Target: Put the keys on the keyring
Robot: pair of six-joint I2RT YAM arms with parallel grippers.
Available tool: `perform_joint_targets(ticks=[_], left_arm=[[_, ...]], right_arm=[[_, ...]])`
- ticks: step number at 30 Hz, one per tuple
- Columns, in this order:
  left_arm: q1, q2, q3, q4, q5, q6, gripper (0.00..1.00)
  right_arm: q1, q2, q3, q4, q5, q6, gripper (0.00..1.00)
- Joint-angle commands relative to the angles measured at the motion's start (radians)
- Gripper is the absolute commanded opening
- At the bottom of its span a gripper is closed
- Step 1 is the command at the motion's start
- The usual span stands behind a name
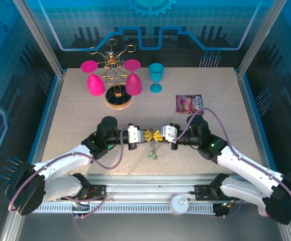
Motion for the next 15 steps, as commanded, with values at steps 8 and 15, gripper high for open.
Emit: perform_joint_targets(ticks=[8, 15], left_arm=[[-0.003, -0.05, 0.066, -0.143, -0.095, 0.073, 0.0], [-0.009, -0.053, 0.136, -0.317, -0.13, 0.128, 0.0]], right_arm=[[0.004, -0.079, -0.009, -0.078, 0.163, -0.049, 0.33], [0.035, -0.025, 0.066, -0.175, 0.176, -0.149, 0.28]])
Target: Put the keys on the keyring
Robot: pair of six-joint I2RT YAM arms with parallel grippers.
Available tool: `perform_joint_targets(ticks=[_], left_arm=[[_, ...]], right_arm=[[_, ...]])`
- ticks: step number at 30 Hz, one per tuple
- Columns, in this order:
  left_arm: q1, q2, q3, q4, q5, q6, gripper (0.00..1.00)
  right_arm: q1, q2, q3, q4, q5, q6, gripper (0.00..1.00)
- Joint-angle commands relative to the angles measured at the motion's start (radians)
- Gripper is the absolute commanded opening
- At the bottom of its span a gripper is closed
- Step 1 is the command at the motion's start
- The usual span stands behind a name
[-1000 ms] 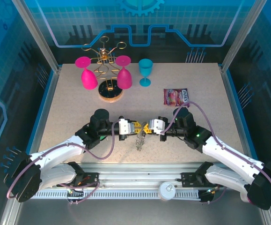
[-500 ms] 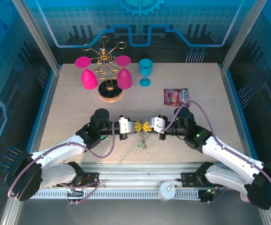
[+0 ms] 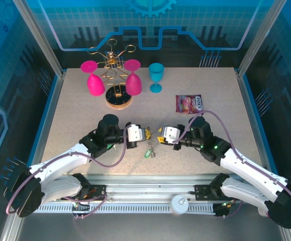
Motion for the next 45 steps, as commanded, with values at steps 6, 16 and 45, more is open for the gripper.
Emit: perform_joint_targets(ticks=[6, 16, 45], left_arm=[[-0.013, -0.023, 0.102, -0.186, -0.055, 0.071, 0.0], [-0.022, -0.024, 0.12, -0.205, -0.025, 0.057, 0.0], [-0.005, -0.054, -0.011, 0.0, 0.067, -0.09, 0.27]], right_arm=[[0.04, 0.075, 0.085, -0.023, 0.004, -0.064, 0.28], [0.061, 0.147, 0.111, 0.035, -0.048, -0.058, 0.26], [-0.054, 0.117, 0.011, 0.229, -0.33, 0.127, 0.0]])
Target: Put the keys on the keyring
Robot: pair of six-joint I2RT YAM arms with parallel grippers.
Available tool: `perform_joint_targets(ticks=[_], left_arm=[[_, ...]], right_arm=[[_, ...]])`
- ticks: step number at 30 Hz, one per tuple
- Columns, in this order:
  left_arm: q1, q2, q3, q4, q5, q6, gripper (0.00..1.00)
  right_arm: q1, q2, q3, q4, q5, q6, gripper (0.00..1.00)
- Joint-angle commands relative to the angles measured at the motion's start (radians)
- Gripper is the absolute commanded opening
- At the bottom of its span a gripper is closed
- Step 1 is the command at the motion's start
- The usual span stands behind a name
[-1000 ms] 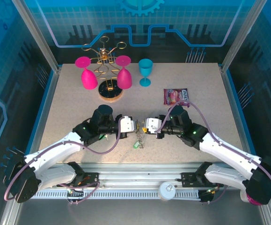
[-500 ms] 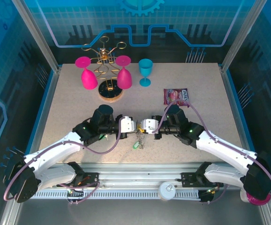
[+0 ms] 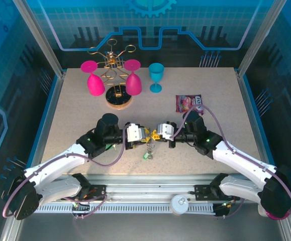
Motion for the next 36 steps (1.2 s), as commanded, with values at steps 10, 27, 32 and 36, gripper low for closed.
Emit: perform_joint_targets(ticks=[10, 27, 32, 36], left_arm=[[0.006, -0.013, -0.116, 0.241, 0.059, -0.151, 0.25], [0.008, -0.042, -0.145, 0.324, 0.068, -0.174, 0.18], [0.006, -0.028, -0.14, 0.333, 0.079, -0.174, 0.13], [0.007, -0.016, -0.138, 0.345, 0.083, -0.177, 0.12]], right_arm=[[-0.031, -0.03, -0.038, 0.161, -0.132, 0.113, 0.0], [-0.034, -0.043, -0.033, 0.096, -0.118, 0.089, 0.0], [-0.031, -0.042, -0.033, 0.112, -0.127, 0.1, 0.0], [-0.031, -0.039, -0.035, 0.138, -0.141, 0.123, 0.0]])
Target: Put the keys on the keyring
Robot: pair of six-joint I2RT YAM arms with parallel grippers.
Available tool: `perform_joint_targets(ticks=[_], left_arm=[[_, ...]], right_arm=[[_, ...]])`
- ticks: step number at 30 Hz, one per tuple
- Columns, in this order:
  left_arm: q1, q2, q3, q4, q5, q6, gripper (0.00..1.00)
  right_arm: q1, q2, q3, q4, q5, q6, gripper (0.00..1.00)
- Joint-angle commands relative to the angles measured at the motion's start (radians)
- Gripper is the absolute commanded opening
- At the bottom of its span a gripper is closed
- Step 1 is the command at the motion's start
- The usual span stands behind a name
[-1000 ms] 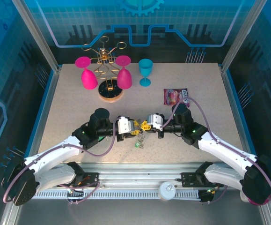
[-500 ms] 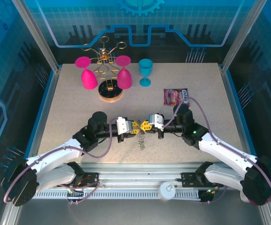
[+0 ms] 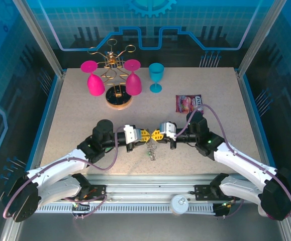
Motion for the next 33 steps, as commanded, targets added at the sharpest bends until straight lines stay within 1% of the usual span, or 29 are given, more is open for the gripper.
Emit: perform_joint_targets(ticks=[1, 5, 9, 11, 13, 14, 15, 16, 20, 21, 22, 24, 27, 29, 31, 33], left_arm=[[0.005, 0.011, 0.003, 0.041, 0.034, -0.006, 0.12], [0.006, 0.02, 0.004, 0.056, 0.036, -0.01, 0.11], [0.006, 0.024, 0.007, 0.059, 0.038, -0.006, 0.0], [0.005, 0.02, 0.007, 0.052, 0.029, 0.004, 0.0], [0.006, 0.01, 0.008, 0.036, 0.01, 0.019, 0.0], [0.006, 0.006, 0.01, 0.025, -0.005, 0.029, 0.0], [0.005, -0.001, 0.011, 0.017, -0.031, 0.04, 0.0], [0.005, -0.009, 0.01, 0.012, -0.062, 0.053, 0.0], [0.005, -0.031, 0.025, -0.007, -0.19, 0.086, 0.0], [0.005, -0.034, 0.04, -0.023, -0.217, 0.084, 0.0], [0.006, -0.038, 0.057, -0.04, -0.242, 0.073, 0.0], [0.006, -0.047, 0.083, -0.074, -0.276, 0.069, 0.0], [0.008, -0.065, 0.099, -0.107, -0.359, 0.059, 0.0], [0.007, -0.073, 0.093, -0.102, -0.449, 0.056, 0.0], [0.01, -0.075, 0.1, -0.108, -0.556, 0.025, 0.0], [0.021, -0.073, 0.114, -0.14, -0.625, -0.001, 0.0]], right_arm=[[-0.007, -0.017, 0.001, 0.056, -0.038, 0.024, 0.0], [-0.006, -0.011, -0.003, 0.069, -0.043, 0.032, 0.0], [-0.006, -0.007, -0.003, 0.076, -0.045, 0.037, 0.0], [-0.005, -0.009, -0.004, 0.068, -0.04, 0.034, 0.0], [-0.006, -0.019, -0.008, 0.061, 0.002, 0.027, 0.0], [-0.006, -0.026, -0.012, 0.055, 0.037, 0.025, 0.1], [-0.007, -0.038, -0.02, 0.054, 0.079, 0.024, 0.31], [-0.01, -0.055, -0.032, 0.055, 0.126, 0.024, 0.43], [-0.03, -0.121, -0.05, 0.036, 0.328, 0.09, 0.54], [-0.033, -0.133, -0.046, 0.017, 0.388, 0.119, 0.55], [-0.035, -0.145, -0.038, -0.007, 0.44, 0.143, 0.55], [-0.033, -0.157, -0.023, -0.054, 0.491, 0.164, 0.52], [-0.025, -0.158, 0.003, -0.134, 0.491, 0.194, 0.43], [-0.006, -0.144, 0.026, -0.192, 0.499, 0.219, 0.4], [0.02, -0.117, 0.056, -0.258, 0.519, 0.254, 0.39], [0.055, -0.09, 0.07, -0.292, 0.548, 0.3, 0.38]])
